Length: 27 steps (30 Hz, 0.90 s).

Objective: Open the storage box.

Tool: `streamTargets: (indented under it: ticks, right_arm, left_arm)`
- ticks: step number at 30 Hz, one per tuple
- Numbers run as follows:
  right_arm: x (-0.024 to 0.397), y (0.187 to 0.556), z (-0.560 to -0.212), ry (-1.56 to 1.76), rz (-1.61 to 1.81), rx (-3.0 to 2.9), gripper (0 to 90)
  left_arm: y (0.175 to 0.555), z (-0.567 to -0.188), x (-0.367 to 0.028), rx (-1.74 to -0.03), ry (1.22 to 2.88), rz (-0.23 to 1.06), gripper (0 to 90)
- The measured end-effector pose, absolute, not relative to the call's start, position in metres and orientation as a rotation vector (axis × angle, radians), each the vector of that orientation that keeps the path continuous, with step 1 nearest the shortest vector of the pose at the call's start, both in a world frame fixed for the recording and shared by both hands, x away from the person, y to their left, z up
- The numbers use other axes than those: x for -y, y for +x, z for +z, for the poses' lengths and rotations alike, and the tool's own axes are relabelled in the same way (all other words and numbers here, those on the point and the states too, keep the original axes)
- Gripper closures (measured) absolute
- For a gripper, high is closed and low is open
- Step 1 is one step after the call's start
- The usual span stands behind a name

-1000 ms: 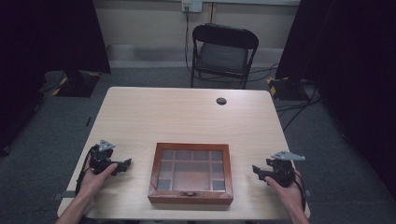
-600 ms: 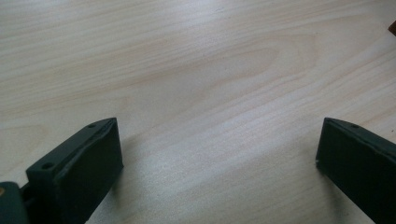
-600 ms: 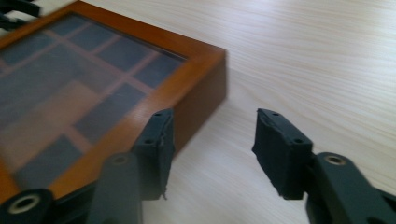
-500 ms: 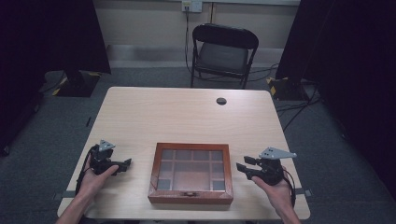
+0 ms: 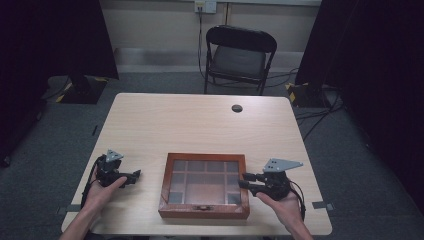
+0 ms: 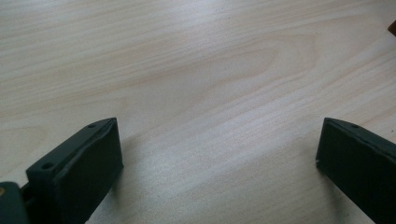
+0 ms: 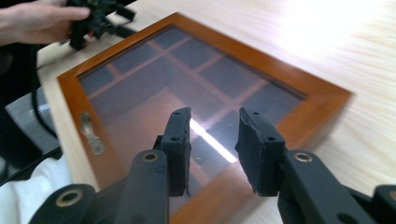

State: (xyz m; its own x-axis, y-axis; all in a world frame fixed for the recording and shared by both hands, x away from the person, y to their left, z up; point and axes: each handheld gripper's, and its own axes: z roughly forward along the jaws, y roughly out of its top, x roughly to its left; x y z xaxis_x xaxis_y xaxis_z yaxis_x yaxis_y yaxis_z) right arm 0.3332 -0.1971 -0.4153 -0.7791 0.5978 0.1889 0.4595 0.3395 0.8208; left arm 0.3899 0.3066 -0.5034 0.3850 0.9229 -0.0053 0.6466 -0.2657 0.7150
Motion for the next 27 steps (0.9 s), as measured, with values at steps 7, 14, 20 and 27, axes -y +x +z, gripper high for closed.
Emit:
streamTargets:
  ticks: [7, 14, 20, 27]
  right_arm:
    - [0.178, 0.333, -0.411, 0.912, 1.449, -2.5, 66.8]
    - [0.151, 0.338, -0.406, 0.833, 1.46, -2.555, 68.6]
    - [0.13, 0.337, -0.412, 0.769, 1.47, -2.62, 71.4]
    - [0.113, 0.329, -0.427, 0.705, 1.441, -2.731, 73.1]
  left_arm:
    - [0.39, -0.503, -0.307, -1.343, 2.01, 0.56, 0.0]
    - [0.39, -0.503, -0.307, -1.343, 2.01, 0.559, 0.0]
    - [0.39, -0.503, -0.307, -1.343, 2.01, 0.559, 0.0]
    - [0.39, -0.504, -0.306, -1.344, 2.006, 0.555, 0.0]
